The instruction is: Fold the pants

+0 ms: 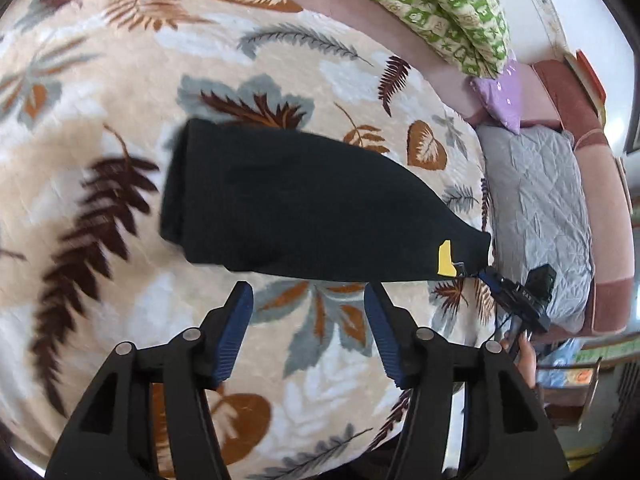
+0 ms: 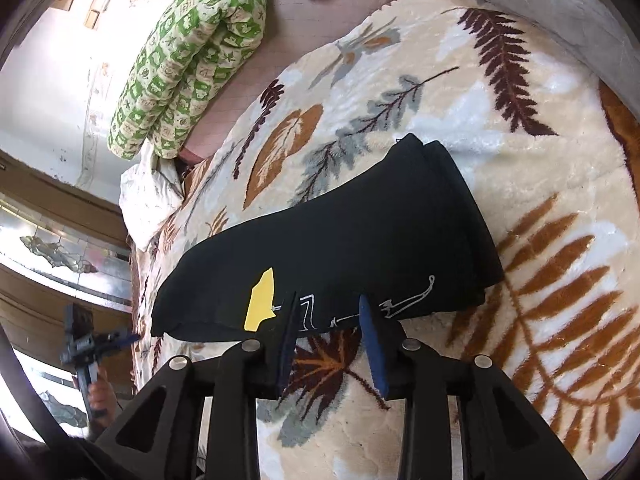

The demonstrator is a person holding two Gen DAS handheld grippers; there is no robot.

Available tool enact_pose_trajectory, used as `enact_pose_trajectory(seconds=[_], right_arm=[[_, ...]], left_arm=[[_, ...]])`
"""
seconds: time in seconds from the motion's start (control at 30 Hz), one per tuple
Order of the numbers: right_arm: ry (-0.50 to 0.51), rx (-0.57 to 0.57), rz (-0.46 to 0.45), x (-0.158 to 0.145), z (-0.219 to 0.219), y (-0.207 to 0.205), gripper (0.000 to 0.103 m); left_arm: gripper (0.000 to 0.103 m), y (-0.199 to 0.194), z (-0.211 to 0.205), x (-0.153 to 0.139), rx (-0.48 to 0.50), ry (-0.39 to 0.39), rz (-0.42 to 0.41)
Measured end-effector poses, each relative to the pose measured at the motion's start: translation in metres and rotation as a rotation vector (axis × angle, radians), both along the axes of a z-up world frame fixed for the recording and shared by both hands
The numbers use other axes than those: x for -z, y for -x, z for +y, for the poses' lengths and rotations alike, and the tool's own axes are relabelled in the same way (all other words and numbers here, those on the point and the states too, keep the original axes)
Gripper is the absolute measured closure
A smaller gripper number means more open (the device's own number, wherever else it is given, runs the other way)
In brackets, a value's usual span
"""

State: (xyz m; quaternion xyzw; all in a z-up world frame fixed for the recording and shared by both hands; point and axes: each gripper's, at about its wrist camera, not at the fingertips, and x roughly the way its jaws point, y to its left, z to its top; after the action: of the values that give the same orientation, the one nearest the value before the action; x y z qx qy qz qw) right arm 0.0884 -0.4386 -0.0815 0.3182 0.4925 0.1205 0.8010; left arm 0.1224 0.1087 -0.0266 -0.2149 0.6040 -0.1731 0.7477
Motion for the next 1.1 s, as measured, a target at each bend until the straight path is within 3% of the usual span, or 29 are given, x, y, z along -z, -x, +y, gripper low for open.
enact_pose_trajectory(seconds=[0.13,0.27,0.77,0.87,1.0,1.03,1.1], right_arm=[[0.001,0.006,0.006,-0.002,-0.001,0.001,0.070],[0.007,0.008,0.002,-0.005,-0.005,0.003,0.067],[0.002,0.180,-0.008,-0.004,-0.047,-0.009,0.065],[0.013,0.182,-0.014,-0.002,-0.046,-0.016,0.059],[0.133,0.179,-0.006,-0.001,-0.041,-0.025,0.058],[0.178,0.185,-0.028,-0.005,-0.040,-0.025,0.057],[0.143,0.172,-0.033,-0.002,-0.041,-0.027,0.050]], left_arm=[[0.046,-0.002,0.002,0.022,-0.084,0.080,0.037],[0.046,-0.010,0.004,0.036,-0.174,0.098,0.040],[0.047,-0.029,0.005,0.056,-0.230,0.041,0.074],[0.047,-0.034,0.003,0.060,-0.231,0.025,0.092],[0.047,-0.040,0.001,0.061,-0.241,0.017,0.104],[0.049,-0.041,0.001,0.062,-0.246,0.012,0.110],[0.061,-0.043,0.002,0.063,-0.257,-0.005,0.120]])
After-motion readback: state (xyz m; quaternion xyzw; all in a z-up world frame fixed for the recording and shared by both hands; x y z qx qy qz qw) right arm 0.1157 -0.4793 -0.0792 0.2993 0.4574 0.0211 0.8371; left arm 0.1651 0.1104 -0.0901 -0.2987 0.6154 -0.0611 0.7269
